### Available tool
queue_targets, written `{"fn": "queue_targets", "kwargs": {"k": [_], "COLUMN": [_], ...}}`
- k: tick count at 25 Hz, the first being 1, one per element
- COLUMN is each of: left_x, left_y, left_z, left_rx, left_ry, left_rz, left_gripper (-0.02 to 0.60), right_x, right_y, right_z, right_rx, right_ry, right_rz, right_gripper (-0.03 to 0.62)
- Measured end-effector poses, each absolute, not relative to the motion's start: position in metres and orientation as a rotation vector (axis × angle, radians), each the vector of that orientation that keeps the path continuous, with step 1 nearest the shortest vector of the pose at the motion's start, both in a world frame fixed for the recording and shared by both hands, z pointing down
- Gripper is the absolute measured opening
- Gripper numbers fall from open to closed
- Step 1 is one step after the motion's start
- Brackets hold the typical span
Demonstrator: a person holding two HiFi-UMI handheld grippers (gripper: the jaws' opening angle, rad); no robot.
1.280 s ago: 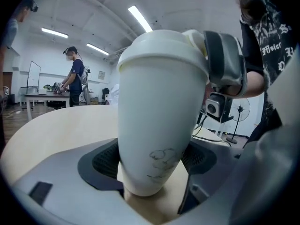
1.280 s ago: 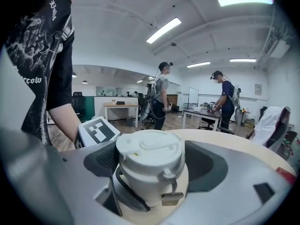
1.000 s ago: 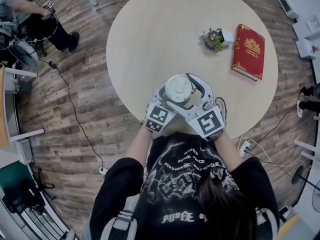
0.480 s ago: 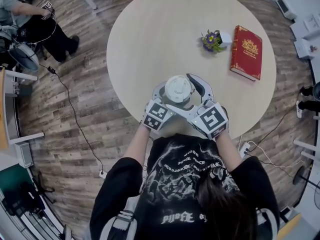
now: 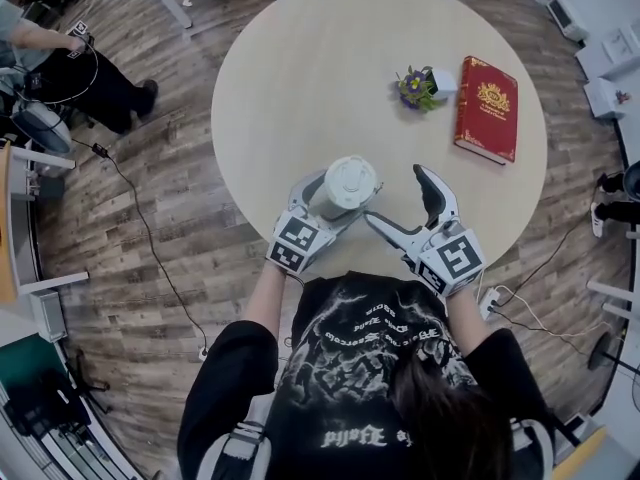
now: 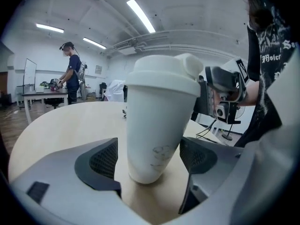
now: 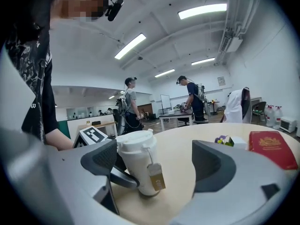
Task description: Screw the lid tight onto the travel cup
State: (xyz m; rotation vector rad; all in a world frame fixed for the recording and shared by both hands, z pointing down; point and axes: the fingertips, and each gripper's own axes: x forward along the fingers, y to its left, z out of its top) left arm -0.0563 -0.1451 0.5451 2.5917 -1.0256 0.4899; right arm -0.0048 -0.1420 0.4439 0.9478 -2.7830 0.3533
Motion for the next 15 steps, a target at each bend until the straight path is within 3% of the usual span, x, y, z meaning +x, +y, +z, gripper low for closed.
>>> {"fn": "queue_targets", "kwargs": {"k": [15], "left_x": [-0.078], "left_y": [-0.073], "left_z": [0.538], "left_rx": [2.396], "left_ry": [-1.199], "left_rz": [0.345], "left_gripper": [0.413], "right_x": [0.056], "right_y": [-0.086], "right_z": [0.536], "right_rx": [1.164], "right_ry": [-2.510], "right_rz": [0.544], "right_gripper": [0.476]}}
